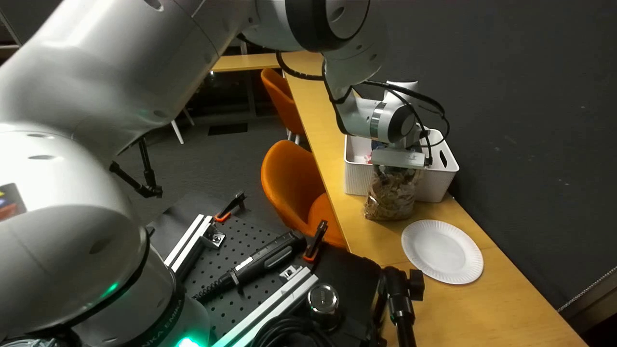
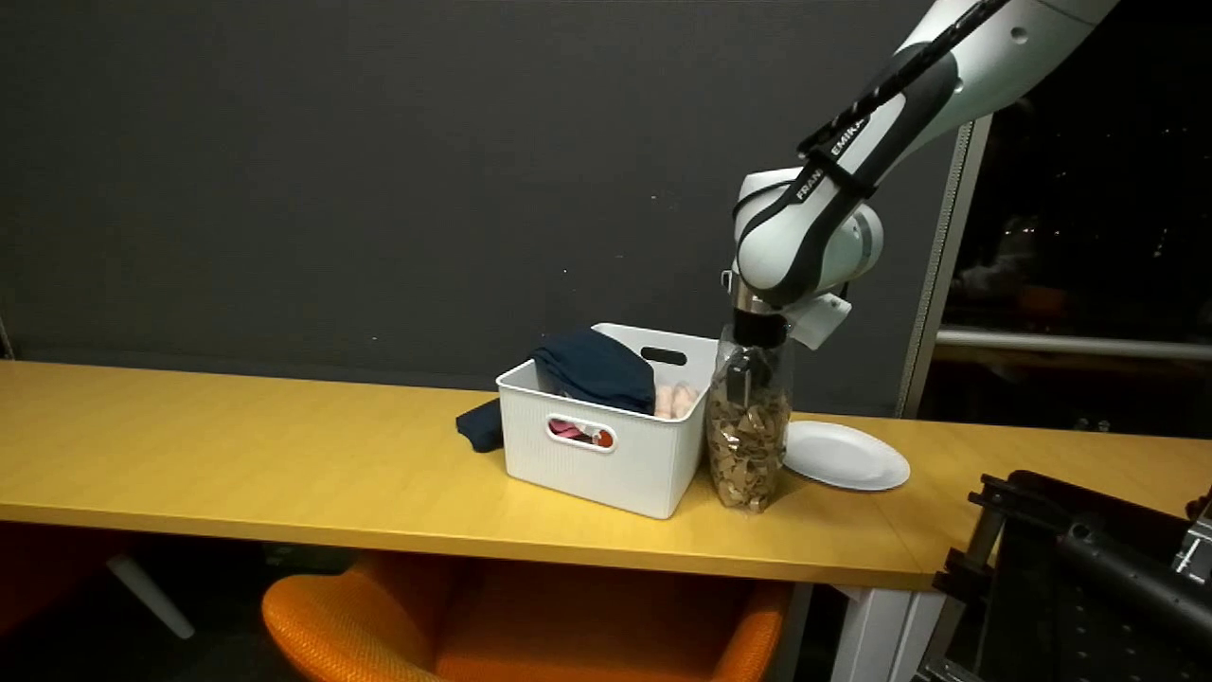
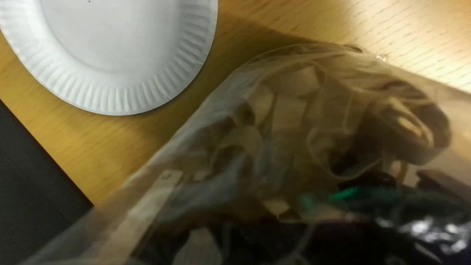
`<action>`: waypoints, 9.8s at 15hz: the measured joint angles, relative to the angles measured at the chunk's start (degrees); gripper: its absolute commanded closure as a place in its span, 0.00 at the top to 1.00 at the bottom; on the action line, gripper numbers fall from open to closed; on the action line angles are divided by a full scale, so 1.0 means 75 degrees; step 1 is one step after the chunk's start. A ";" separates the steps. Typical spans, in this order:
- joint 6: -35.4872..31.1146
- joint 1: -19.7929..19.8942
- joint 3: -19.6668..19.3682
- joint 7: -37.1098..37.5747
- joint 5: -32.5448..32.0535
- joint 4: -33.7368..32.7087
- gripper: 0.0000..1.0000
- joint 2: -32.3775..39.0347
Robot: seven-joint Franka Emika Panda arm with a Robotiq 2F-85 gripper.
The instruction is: Put some rubber bands on the plate
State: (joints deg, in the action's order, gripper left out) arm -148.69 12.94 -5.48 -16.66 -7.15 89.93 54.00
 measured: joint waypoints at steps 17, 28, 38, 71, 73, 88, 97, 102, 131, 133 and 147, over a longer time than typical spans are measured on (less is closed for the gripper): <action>0.0004 0.0063 -0.0027 0.0212 -0.0011 -0.0295 0.03 -0.0191; 0.0007 -0.0009 -0.0056 0.0665 -0.0012 0.0388 0.03 -0.1693; 0.0017 -0.0086 -0.0921 0.1146 -0.0252 0.1086 0.03 -0.2800; -0.1813 0.0353 -0.2027 0.2785 -0.0215 0.0096 0.74 0.1359; -0.1813 0.0344 -0.2074 0.2909 -0.0208 -0.0035 0.89 0.1475; -0.2193 -0.0459 -0.2384 0.3084 -0.0020 0.1436 1.00 -0.0490; -0.1321 -0.1437 -0.2106 0.3031 -0.0302 0.2513 0.60 -0.3237; -0.0753 -0.1169 -0.1177 0.2583 -0.0154 0.2432 0.21 -0.3439; -0.0874 0.0130 0.0072 0.0935 0.0157 0.0983 0.56 -0.0801; -0.0874 0.0180 0.0115 0.0895 0.0161 0.0882 0.62 -0.0665; -0.0872 0.0184 0.0135 0.0738 0.0155 -0.0005 0.25 0.0372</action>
State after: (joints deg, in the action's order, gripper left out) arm -155.23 14.32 -4.47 -11.13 -5.99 89.89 56.79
